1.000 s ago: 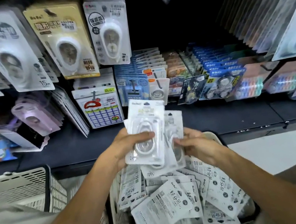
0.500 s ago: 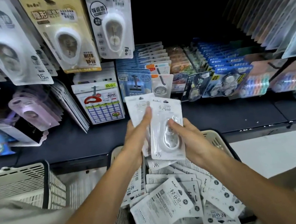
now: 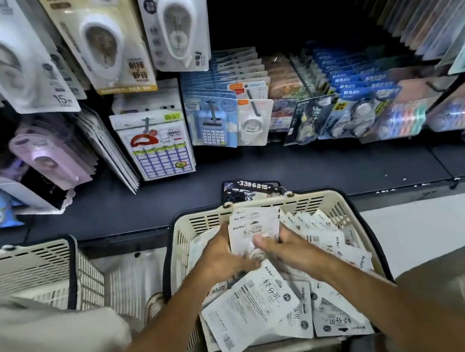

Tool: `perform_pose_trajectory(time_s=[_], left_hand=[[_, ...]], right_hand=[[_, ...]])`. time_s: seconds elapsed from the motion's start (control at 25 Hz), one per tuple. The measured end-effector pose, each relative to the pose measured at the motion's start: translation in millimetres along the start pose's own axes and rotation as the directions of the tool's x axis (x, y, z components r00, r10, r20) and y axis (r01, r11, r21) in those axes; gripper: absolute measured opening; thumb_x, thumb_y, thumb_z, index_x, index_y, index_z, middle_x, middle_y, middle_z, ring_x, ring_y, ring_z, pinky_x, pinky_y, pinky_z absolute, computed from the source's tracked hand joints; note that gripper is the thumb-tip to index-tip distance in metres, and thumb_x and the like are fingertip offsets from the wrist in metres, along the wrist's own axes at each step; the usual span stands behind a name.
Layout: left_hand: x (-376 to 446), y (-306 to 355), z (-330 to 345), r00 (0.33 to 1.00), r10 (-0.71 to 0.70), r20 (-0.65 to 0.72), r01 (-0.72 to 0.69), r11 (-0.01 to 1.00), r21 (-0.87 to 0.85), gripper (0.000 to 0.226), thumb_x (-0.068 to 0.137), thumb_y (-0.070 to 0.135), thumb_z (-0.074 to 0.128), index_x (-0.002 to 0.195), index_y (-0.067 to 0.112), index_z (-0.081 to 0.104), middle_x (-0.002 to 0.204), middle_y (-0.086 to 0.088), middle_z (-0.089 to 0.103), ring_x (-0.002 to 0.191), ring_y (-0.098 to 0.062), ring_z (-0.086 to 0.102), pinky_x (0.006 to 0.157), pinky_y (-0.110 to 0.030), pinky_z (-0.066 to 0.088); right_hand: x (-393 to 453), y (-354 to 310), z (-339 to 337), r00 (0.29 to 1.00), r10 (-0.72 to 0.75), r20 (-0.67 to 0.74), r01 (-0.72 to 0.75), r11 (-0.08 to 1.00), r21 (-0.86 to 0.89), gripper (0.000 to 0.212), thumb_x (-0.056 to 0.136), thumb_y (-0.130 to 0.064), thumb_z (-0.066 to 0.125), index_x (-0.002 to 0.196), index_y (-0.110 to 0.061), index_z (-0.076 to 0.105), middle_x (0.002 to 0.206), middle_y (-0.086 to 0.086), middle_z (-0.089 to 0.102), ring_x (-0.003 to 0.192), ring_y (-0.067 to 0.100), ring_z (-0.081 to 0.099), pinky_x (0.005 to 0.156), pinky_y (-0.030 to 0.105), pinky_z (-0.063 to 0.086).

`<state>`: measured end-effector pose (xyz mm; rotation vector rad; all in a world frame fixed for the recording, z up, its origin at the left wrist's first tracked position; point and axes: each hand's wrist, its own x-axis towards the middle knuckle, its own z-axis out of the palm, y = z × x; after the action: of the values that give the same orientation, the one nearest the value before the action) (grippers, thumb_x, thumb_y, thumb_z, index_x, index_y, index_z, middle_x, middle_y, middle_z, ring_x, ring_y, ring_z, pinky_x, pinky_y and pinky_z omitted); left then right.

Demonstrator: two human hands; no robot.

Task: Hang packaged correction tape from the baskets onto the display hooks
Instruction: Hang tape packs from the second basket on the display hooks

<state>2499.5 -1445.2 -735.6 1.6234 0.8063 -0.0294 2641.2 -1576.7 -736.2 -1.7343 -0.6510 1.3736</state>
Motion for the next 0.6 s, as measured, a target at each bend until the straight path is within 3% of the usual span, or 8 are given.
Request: perform_pose_trajectory(time_s=[0.12,0.28,0.44,0.52,0.6], left_hand=[[4,23,-10,0.993,0.094,-0.075,-0.104,0.984,-0.148,0.072,0.05,0.015,0.096,0.116,0.023,0.067,0.103,0.01,0.078,0.101,-0.013,0.073,0.078,-0.022,0.057],[-1,94,-32,0.955,0.158,-0.252,-0.253,0.877,-0.408,0.074,0.039,0.03,0.096,0.107,0.031,0.067,0.102,0.013,0.079,0.092,-0.004,0.075,0.067,-0.019,0.058],[-22,165,-70,0.918,0.327,-0.223,-0.392,0.827,-0.403,0.059,0.046,0.039,0.099,0.1,0.043,0.073,0.102,0.007,0.08,0.092,-0.013,0.077,0.069,-0.025,0.062],[-28,189,-92,0.918,0.36,-0.168,-0.397,0.826,-0.399,0.072,0.045,0.039,0.098,0.111,0.03,0.071,0.106,0.001,0.079,0.097,-0.019,0.077,0.076,-0.034,0.063],[-31,210,-112,0.915,0.387,-0.116,-0.399,0.825,-0.399,0.078,0.047,0.027,0.097,0.117,0.02,0.065,0.108,-0.005,0.079,0.099,-0.025,0.076,0.076,-0.036,0.062]], right_hand=[[-2,-26,-7,0.985,-0.172,0.01,0.168,0.971,0.167,0.072,0.083,-0.024,0.083,0.143,-0.022,0.044,0.125,0.0,0.071,0.111,0.02,0.07,0.082,0.03,0.059],[-17,-103,-32,0.897,-0.398,-0.191,0.427,0.893,0.143,0.079,0.063,-0.041,0.094,0.132,-0.035,0.057,0.127,-0.003,0.069,0.116,0.02,0.067,0.088,0.039,0.059],[-45,-167,-42,0.822,-0.553,-0.135,0.566,0.818,0.097,0.07,0.069,-0.034,0.093,0.131,-0.035,0.059,0.126,0.003,0.07,0.112,0.024,0.07,0.083,0.031,0.059],[-53,-190,-39,0.77,-0.59,-0.243,0.63,0.762,0.148,0.063,0.068,-0.039,0.092,0.124,-0.034,0.064,0.119,0.009,0.074,0.103,0.027,0.073,0.074,0.031,0.061],[-57,-213,-38,0.727,-0.595,-0.342,0.678,0.701,0.222,0.059,0.066,-0.043,0.092,0.119,-0.034,0.067,0.111,0.014,0.075,0.085,0.03,0.076,0.054,0.031,0.06]])
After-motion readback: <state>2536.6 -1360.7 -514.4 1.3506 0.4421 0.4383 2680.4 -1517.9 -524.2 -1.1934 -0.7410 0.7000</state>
